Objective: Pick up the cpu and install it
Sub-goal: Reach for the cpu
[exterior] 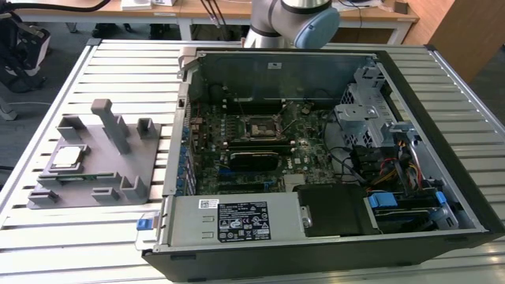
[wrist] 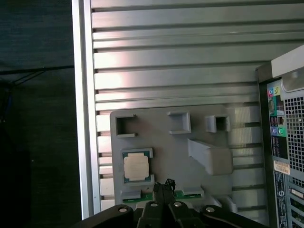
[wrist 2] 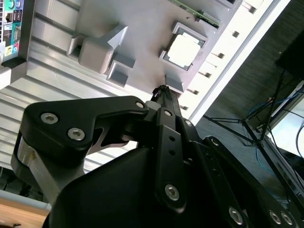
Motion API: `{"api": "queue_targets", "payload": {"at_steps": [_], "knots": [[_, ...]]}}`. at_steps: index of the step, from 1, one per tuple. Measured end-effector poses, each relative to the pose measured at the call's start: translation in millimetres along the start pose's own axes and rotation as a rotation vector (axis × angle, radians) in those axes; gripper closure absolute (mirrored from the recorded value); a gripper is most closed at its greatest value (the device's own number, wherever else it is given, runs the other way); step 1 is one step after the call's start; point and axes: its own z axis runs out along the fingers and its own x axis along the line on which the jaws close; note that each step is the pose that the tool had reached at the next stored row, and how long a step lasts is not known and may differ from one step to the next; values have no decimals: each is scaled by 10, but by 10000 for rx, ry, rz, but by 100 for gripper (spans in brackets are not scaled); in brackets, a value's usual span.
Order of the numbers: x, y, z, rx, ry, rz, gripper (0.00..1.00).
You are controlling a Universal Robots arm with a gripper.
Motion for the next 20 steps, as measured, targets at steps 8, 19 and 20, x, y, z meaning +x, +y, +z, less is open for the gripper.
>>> {"api": "queue_targets", "payload": {"at_steps": [8,19,20], "knots": [[111,-9,11,1,4,0,89],[195,-24,54,15,200,14,89],[196,-24,61,20,247,17,89]]}}
